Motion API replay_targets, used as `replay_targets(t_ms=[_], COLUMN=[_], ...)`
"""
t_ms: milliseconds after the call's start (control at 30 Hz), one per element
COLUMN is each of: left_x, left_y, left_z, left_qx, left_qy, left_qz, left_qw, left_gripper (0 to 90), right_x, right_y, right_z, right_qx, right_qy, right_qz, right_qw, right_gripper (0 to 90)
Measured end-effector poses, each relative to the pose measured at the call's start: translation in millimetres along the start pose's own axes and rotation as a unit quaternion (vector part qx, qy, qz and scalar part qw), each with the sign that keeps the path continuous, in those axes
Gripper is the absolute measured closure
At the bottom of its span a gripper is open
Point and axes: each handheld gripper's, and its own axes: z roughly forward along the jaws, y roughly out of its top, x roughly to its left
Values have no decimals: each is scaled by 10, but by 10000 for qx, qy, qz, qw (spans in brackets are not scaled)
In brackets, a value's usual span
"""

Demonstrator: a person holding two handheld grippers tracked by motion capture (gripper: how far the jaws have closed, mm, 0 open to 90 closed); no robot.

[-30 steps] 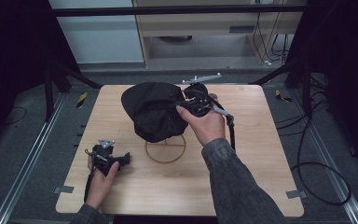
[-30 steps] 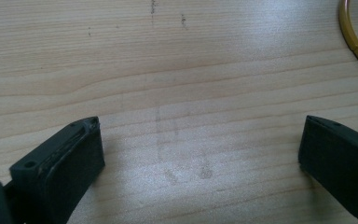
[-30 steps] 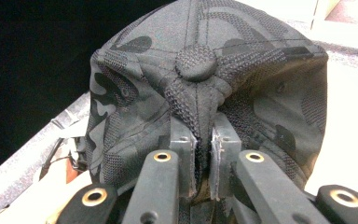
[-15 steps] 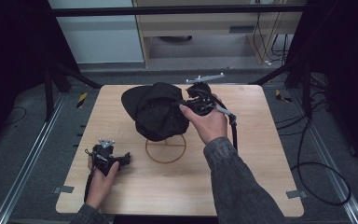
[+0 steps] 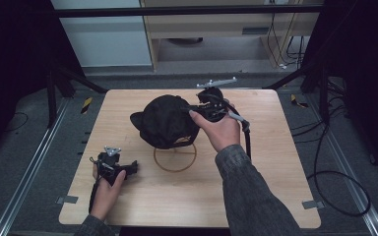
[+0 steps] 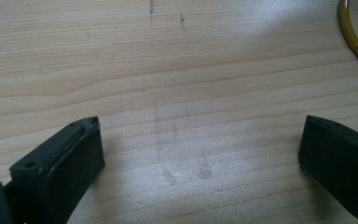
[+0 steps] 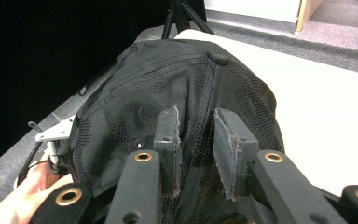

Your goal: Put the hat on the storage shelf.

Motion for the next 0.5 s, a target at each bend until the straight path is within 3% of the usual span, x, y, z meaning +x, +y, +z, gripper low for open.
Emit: replay_targets(t_ms=[500], left_x=[0], left_y=[0], left_z=[0], left_qx=[-1], left_qy=[0], left_qz=[1], left_qw=[10000], left_gripper=[0], right_x=[-100], right_y=[-28], right_z=[-239], right_qx=[-108], right_qy=[1], right_qz=[33], right_qw=[9999], right_gripper=[697])
